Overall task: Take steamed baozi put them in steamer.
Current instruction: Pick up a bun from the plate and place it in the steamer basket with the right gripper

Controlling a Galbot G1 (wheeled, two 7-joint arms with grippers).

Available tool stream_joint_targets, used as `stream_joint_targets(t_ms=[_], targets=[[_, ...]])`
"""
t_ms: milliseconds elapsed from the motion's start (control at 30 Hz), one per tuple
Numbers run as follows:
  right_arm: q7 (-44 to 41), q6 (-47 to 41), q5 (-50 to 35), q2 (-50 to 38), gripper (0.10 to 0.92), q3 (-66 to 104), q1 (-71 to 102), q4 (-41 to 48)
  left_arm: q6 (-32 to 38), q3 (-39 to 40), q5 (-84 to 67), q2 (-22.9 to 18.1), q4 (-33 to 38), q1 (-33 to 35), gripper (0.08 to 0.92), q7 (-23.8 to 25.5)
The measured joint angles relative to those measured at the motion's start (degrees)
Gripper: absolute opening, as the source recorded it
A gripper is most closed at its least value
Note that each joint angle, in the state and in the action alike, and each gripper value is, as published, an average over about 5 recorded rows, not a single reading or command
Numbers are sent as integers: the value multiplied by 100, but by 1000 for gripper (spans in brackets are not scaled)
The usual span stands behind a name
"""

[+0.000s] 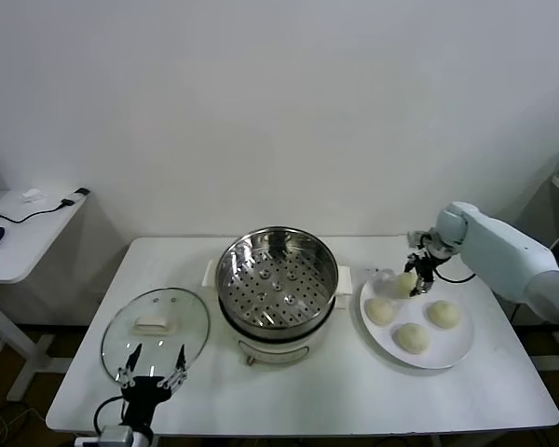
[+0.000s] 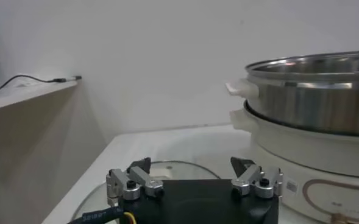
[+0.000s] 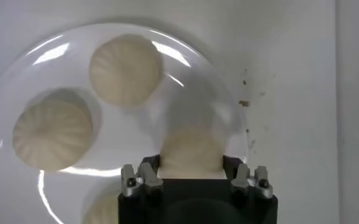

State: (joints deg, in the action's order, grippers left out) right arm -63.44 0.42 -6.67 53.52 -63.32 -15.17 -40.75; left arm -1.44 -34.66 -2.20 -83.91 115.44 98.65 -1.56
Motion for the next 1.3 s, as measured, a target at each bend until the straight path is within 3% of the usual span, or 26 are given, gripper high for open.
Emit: stream_joint_targets(t_ms=[400,667,900,1300], targets=[[-164,452,-883,178,679,-1073,-2022,-1893,-24,117,79,-4,141,51,823,-13],[-53,1226,-815,771,679,-1510,-2582,-2773,-26,115,107,15,211,88,823,-12],[-5,2195,-343,1450,679,-1587,-2511,-2664,-27,91,115,48,230,108,823,-13],[57,3229,591,2267,679,-1457,-1882,-1705,46,81,173,-20,173,99,823,-41]])
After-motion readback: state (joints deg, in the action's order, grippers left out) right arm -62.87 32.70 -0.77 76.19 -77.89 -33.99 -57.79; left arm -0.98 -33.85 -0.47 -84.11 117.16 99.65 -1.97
